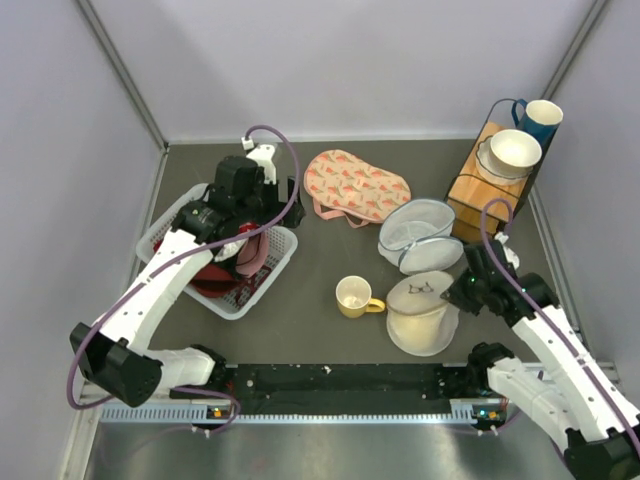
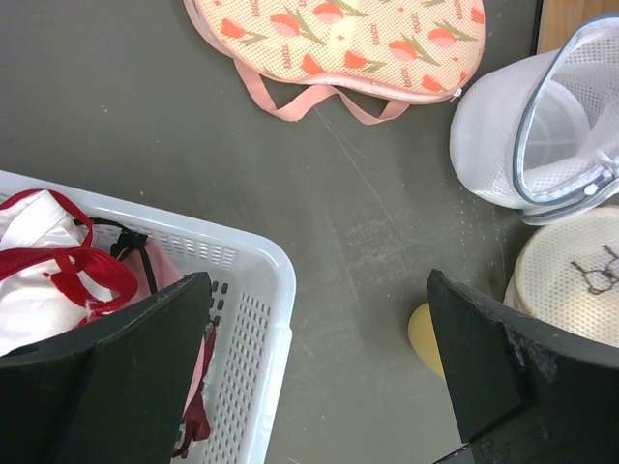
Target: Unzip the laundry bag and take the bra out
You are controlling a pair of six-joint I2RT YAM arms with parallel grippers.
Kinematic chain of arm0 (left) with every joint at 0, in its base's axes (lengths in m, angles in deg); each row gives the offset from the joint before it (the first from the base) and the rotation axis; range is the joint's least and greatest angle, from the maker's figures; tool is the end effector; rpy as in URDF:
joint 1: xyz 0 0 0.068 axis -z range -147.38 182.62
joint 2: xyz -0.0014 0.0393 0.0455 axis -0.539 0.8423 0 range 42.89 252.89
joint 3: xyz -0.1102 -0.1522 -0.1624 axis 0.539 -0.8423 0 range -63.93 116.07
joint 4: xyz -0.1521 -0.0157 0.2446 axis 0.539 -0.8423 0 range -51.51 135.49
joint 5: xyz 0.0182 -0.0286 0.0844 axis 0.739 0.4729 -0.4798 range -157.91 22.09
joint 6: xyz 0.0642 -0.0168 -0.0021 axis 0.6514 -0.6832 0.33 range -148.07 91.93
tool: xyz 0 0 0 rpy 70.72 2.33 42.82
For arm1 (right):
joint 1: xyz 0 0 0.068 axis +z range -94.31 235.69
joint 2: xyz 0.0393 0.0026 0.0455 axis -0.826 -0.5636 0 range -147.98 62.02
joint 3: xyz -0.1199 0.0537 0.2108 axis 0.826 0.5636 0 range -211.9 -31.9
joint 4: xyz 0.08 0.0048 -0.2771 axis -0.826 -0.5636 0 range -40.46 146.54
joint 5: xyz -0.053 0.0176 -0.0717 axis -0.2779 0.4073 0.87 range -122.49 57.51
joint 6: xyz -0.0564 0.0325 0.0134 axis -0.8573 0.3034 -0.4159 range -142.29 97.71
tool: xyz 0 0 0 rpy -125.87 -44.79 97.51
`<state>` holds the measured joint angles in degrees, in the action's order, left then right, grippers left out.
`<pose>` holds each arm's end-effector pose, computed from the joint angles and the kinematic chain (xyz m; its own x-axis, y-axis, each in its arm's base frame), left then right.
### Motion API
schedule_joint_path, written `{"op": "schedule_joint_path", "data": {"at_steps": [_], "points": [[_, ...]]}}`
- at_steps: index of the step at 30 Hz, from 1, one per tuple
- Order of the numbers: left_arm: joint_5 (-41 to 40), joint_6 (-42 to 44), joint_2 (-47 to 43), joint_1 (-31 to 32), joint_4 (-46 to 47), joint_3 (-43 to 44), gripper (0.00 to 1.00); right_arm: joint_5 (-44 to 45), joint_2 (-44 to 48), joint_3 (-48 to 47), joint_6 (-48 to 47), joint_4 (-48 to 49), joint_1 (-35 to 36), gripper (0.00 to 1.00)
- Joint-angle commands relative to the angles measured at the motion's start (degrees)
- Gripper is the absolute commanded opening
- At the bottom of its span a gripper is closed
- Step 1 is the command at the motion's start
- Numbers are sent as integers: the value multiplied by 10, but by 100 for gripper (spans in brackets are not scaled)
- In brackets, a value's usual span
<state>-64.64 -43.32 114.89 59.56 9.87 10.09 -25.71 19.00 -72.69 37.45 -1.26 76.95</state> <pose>0.2866 -0.1492 0.3401 -0.6060 0.0137 -0.7953 0.3477 0.9038 -0.2494 0.1740 0.0611 0.2162 -0.6703 0.6596 -0.3401 0.5437 0.7484 0.3799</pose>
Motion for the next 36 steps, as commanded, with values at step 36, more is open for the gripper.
{"op": "schedule_joint_path", "data": {"at_steps": [36], "points": [[573, 4, 27, -54, 155, 73, 99, -806, -271, -322, -394, 433, 11, 0]]}}
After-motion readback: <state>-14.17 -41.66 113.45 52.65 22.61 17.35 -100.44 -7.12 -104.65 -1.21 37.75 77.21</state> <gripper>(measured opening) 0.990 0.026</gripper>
